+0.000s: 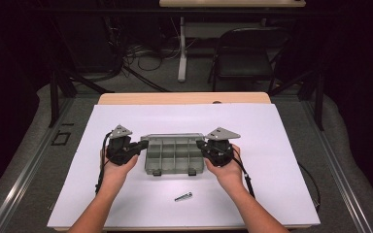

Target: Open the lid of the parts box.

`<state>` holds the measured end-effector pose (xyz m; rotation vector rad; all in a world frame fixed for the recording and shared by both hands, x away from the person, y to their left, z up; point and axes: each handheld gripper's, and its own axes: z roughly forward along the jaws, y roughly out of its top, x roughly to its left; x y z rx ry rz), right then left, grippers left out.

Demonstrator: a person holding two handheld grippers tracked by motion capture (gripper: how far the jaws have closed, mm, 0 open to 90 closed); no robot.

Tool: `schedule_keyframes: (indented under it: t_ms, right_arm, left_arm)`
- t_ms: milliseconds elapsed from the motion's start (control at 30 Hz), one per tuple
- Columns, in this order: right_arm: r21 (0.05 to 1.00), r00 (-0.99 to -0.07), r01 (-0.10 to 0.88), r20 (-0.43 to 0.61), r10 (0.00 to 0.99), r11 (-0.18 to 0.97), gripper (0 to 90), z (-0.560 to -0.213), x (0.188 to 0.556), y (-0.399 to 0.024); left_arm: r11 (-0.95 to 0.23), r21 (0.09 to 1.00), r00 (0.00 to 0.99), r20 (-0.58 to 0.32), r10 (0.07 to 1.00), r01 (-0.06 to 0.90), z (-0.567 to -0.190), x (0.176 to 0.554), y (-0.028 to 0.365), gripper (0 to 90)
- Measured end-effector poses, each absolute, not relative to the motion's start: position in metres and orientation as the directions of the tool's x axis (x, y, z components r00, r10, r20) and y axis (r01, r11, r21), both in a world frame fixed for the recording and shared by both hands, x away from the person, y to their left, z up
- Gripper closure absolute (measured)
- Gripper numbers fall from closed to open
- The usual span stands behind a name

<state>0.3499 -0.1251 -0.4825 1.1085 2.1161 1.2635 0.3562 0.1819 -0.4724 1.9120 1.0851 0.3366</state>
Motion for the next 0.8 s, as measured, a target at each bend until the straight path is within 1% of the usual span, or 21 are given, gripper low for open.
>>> schedule_keyframes:
  t_ms: [367,600,800]
  right_arm:
    - [0.876,-0.575,0.407,0.025,0.818,0.259,88.9,-0.473,0.358,-0.127]
    - [0.879,-0.58,0.398,0.018,0.814,0.264,85.5,-0.472,0.356,-0.131]
    - [0.882,-0.562,0.371,-0.034,0.826,0.289,83.9,-0.471,0.352,-0.137]
  left_arm:
    - [-0.213,0.808,0.571,-0.176,0.802,0.549,-0.464,0.364,0.18,90.0]
    - [-0.208,0.81,0.566,-0.176,0.806,0.549,-0.461,0.367,0.18,90.0]
    - [-0.205,0.809,0.559,-0.176,0.81,0.551,-0.46,0.369,0.18,90.0]
